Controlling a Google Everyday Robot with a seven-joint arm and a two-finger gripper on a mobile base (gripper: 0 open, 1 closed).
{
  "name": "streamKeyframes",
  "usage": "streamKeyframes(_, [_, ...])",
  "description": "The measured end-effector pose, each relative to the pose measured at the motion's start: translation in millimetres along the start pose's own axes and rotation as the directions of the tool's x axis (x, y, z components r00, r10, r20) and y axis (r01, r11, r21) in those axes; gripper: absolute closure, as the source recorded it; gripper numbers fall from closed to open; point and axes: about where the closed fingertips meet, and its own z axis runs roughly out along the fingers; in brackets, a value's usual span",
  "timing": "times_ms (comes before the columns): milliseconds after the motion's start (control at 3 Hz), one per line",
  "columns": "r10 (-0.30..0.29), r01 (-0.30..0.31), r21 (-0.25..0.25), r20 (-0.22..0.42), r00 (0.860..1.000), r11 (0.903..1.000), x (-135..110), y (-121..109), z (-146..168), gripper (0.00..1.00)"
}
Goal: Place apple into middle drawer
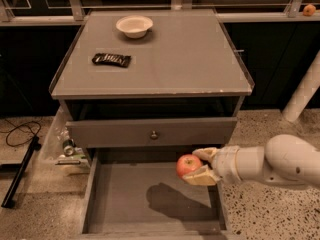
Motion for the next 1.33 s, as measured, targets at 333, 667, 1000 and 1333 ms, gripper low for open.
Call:
streamKeyframes(333, [-0.01, 0.01, 0.004, 0.025, 1.0, 0.9999, 30, 8, 30, 1.0])
streamKeyframes(667, [0.008, -0.008, 0.01, 0.077, 0.997, 0.9999, 52, -4, 75, 1.0])
streamKeyframes(1000, [0.008, -0.008, 0.01, 0.076, 0.997, 0.9999, 53, -4, 75, 1.0])
streamKeyframes(1333, [0.011, -0.012, 0.017, 0.063, 0.998, 0.9998, 60, -7, 93, 1.0])
